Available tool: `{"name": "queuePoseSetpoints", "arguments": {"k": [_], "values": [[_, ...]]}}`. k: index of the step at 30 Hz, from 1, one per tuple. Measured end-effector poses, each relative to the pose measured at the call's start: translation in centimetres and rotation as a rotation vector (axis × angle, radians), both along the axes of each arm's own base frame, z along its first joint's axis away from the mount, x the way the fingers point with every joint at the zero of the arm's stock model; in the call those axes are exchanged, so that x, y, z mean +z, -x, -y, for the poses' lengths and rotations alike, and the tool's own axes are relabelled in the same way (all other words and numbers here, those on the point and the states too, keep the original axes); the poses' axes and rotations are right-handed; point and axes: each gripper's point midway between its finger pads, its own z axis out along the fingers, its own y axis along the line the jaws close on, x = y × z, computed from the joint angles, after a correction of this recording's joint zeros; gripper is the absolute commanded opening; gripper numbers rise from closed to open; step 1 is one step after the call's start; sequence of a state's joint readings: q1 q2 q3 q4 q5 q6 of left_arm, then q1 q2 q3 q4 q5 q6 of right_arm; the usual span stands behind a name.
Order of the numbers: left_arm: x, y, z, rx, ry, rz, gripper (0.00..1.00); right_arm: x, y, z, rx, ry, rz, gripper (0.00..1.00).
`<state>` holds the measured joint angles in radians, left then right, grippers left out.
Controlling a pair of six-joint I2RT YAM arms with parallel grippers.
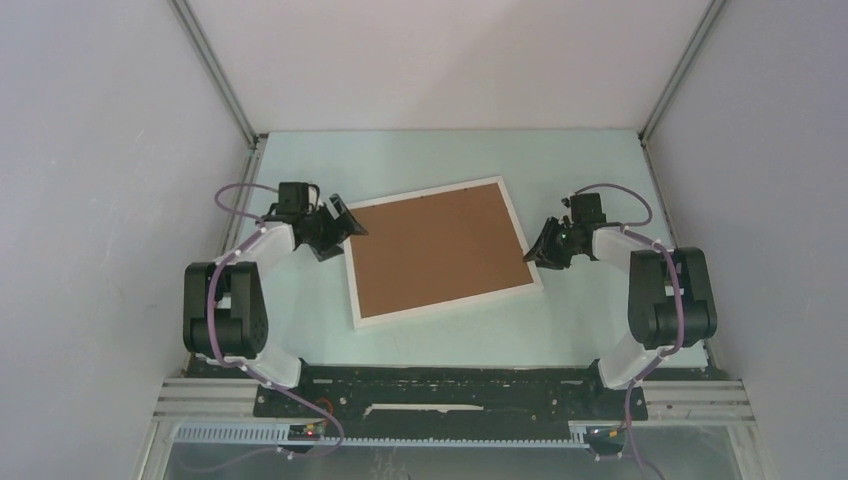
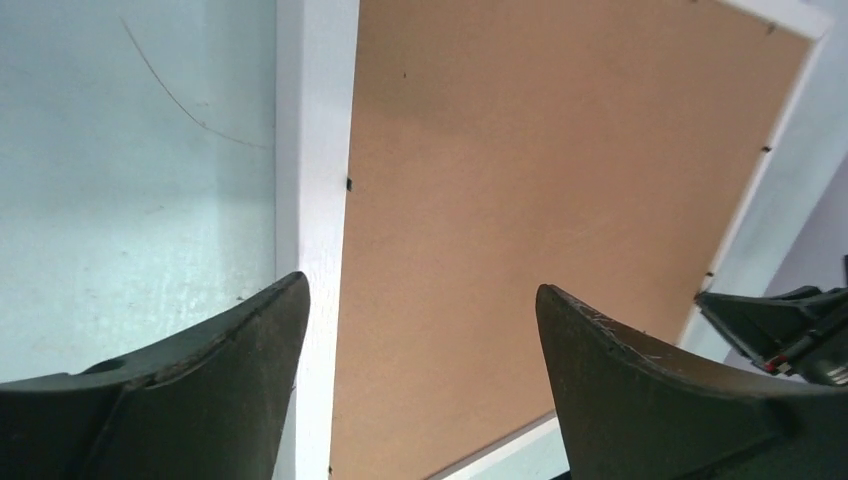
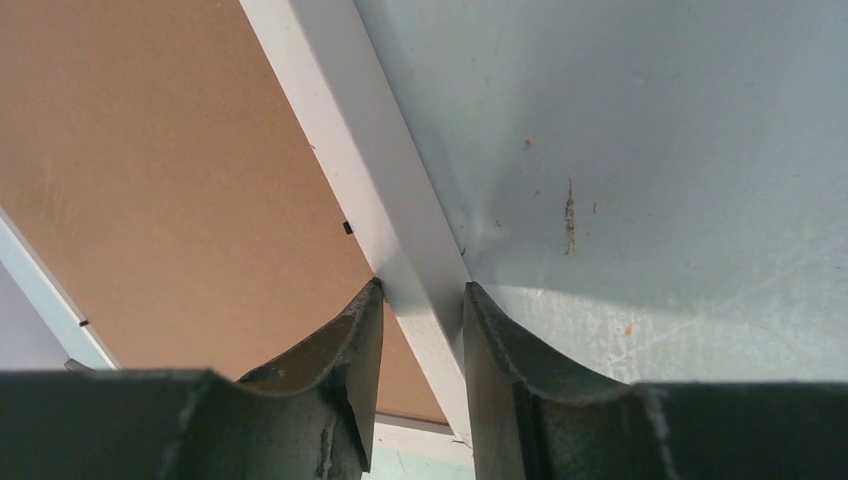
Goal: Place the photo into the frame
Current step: Adjust the photo frame at the center of the board.
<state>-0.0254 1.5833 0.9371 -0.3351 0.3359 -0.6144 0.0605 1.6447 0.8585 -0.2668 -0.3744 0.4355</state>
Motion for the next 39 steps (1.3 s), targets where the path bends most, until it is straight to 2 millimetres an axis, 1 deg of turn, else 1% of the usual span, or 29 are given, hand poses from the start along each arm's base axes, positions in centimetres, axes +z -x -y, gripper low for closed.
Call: {"name": "queuePoseSetpoints", "arguments": {"k": [2, 4, 6, 8, 10, 12, 16, 18, 20, 22, 24, 28, 34, 39], "values": [[0.9, -0.4, -0.8, 0.012, 0.017, 0.031, 0.73, 0.0, 0.1, -0.2, 0.005, -0.007, -0.002, 0.38], [1.2, -0.7, -1.5, 0.025, 0.022, 0.047, 0.67, 0.0, 0.1, -0.3, 0.010, -0.014, -0.003, 0.37], [1.2, -0.8, -2.1, 0.042, 0.022, 0.045, 0.68, 0.0, 0.1, -0.4, 0.013, -0.018, -0.004, 0.37], [0.9, -0.9, -2.4, 0.051, 0.020, 0.037, 0.73, 0.0, 0.1, -0.4, 0.016, -0.021, -0.004, 0.37], [0.1, -0.9, -2.6, 0.054, 0.017, 0.016, 0.74, 0.0, 0.2, -0.5, 0.019, -0.023, -0.004, 0.37], [-0.9, -0.8, -2.8, 0.058, 0.014, -0.012, 0.71, 0.0, 0.2, -0.5, 0.023, -0.024, -0.003, 0.35], [-2.6, -0.8, -3.5, 0.085, 0.032, -0.057, 0.57, 0.1, 0.2, -0.7, 0.032, -0.025, 0.000, 0.34], [-2.6, -1.5, -4.1, 0.111, 0.063, -0.039, 0.55, 0.1, 0.3, -0.7, 0.034, -0.027, -0.001, 0.34], [-2.5, -2.3, -4.9, 0.140, 0.102, 0.010, 0.54, 0.1, 0.3, -0.8, 0.038, -0.028, 0.000, 0.34], [-2.5, -2.6, -5.4, 0.163, 0.141, 0.039, 0.52, 0.1, 0.3, -0.8, 0.041, -0.030, 0.001, 0.33], [-2.6, -2.8, -5.5, 0.172, 0.167, 0.050, 0.49, 0.1, 0.3, -0.9, 0.045, -0.033, 0.001, 0.32], [-3.0, -3.4, -5.1, 0.166, 0.197, 0.061, 0.51, 0.1, 0.4, -0.9, 0.049, -0.034, 0.002, 0.32], [-3.4, -3.2, -5.1, 0.166, 0.196, 0.047, 0.44, 0.2, 0.4, -1.0, 0.054, -0.038, 0.003, 0.31], [-3.8, -3.0, -5.1, 0.169, 0.194, 0.028, 0.45, 0.3, 0.4, -1.1, 0.058, -0.044, 0.004, 0.30]]}}
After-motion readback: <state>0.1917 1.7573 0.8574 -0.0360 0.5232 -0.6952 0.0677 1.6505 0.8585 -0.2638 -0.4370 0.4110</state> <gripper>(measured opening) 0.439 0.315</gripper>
